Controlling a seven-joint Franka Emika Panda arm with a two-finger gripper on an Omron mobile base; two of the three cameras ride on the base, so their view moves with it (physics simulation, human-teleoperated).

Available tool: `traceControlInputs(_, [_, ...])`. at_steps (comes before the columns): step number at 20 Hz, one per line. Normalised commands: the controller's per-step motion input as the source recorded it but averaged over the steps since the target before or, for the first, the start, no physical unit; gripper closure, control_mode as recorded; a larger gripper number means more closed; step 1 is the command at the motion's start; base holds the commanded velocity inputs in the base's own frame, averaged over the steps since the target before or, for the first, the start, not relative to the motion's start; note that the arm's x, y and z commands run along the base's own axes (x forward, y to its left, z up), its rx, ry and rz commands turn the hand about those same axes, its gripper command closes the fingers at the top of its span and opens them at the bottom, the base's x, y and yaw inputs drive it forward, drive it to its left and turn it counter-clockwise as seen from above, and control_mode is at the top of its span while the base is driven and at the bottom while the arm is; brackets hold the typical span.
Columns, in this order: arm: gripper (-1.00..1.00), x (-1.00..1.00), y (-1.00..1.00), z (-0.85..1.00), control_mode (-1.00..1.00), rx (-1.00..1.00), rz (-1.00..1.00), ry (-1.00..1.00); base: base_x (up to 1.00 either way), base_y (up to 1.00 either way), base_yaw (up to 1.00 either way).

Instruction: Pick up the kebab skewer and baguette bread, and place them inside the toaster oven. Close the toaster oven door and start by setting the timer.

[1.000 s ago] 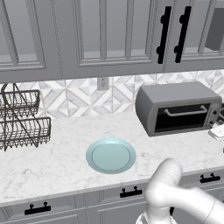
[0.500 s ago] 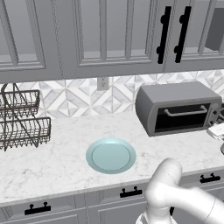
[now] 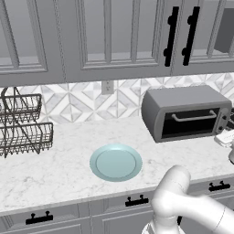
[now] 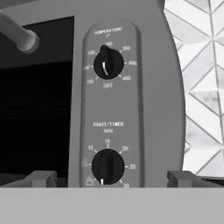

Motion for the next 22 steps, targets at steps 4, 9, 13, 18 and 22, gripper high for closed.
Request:
traceControlInputs(4, [-1.00, 0.00, -0.05, -0.07, -1.00, 0.00, 0.00, 0.00, 0.00, 0.00, 0.00])
traceControlInputs(9, [-1.00, 0.00, 0.00, 0.00, -1.00, 0.00, -0.02, 0.00, 0.00, 0.00, 0.00])
traceControlInputs(13, [-1.00, 0.00, 0.00, 0.00, -1.00, 0.00, -0.04, 0.00, 0.00, 0.00, 0.00])
traceControlInputs(18, [-1.00, 0.00, 0.01, 0.03, -1.00, 0.00, -0.05, 0.00, 0.00, 0.00, 0.00])
traceControlInputs(22, [-1.00, 0.00, 0.01, 0.11, -1.00, 0.00, -0.04, 0.00, 0.00, 0.00, 0.00])
